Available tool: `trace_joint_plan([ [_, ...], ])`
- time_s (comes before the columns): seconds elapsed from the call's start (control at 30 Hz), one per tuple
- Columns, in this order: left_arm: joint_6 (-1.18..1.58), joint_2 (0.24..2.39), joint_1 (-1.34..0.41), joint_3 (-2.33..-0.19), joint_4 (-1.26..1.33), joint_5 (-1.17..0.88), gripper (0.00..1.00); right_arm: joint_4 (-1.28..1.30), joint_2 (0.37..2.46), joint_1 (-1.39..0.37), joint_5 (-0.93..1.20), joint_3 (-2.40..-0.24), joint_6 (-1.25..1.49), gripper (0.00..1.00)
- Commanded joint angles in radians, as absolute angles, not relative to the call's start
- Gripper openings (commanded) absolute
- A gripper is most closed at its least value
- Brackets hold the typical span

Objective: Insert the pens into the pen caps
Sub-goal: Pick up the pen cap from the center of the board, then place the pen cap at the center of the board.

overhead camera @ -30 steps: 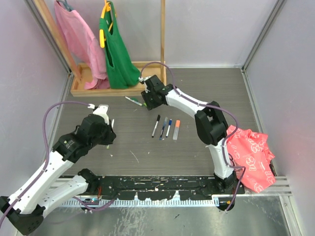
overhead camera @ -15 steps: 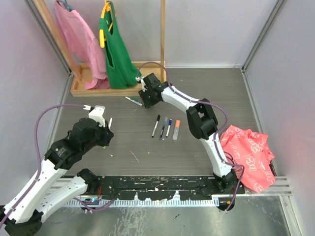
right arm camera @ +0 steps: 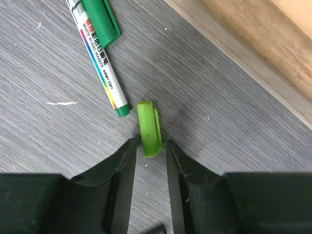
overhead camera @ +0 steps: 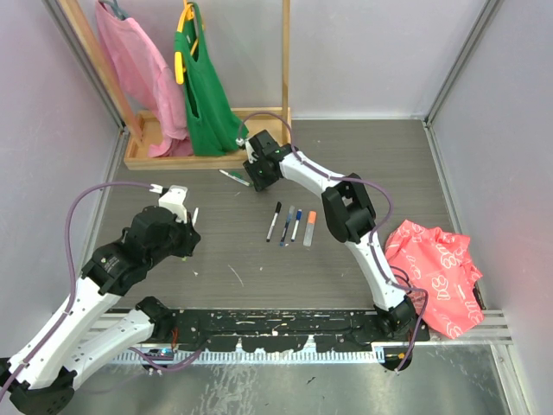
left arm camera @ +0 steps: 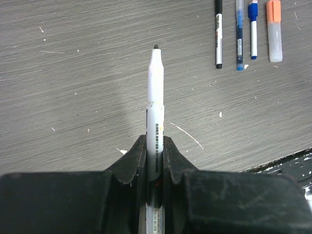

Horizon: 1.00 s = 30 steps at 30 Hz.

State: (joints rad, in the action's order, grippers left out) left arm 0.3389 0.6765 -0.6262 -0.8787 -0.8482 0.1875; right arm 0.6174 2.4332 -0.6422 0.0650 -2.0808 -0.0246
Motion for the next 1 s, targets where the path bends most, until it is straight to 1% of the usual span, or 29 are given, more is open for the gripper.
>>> trace_joint_plan([
  [0.0,0.318,0.669,-0.621,-0.879,-0.799,0.204,0.0,0.634,2.442,-0.647,0.069,-2.147,-0.044,0.35],
  [0.1,0.318,0.669,-0.621,-0.879,-0.799,0.209,0.0,0.644,2.442,-0.647,0.077,-2.156,-0.049,0.32],
  [0.13,0.318,0.67,-0.62,-0.878,-0.799,0.212,0.0,0.648,2.459,-0.647,0.081,-2.159,-0.051,0.29],
  [0.23,0.316,0.675,-0.62,-0.88,-0.801,0.213,0.0,0.649,2.468,-0.648,0.097,-2.158,-0.051,0.15],
  [0.27,0.316,0.676,-0.621,-0.88,-0.802,0.214,0.0,0.647,2.467,-0.648,0.099,-2.16,-0.051,0.12],
  [0.4,0.316,0.672,-0.62,-0.878,-0.801,0.225,0.0,0.636,2.434,-0.648,0.087,-2.156,-0.051,0.09],
  [0.53,0.315,0.67,-0.621,-0.879,-0.801,0.226,0.0,0.596,2.309,-0.648,0.08,-2.103,-0.047,0.06],
  [0.63,0.314,0.669,-0.621,-0.876,-0.799,0.23,0.0,0.553,2.193,-0.648,0.088,-2.002,-0.025,0.05],
  [0.77,0.313,0.665,-0.621,-0.878,-0.802,0.236,0.0,0.478,2.02,-0.656,0.095,-1.784,0.004,0.04],
  [0.97,0.313,0.646,-0.622,-0.875,-0.795,0.23,0.0,0.457,1.776,-0.705,0.056,-1.489,0.021,0.04],
])
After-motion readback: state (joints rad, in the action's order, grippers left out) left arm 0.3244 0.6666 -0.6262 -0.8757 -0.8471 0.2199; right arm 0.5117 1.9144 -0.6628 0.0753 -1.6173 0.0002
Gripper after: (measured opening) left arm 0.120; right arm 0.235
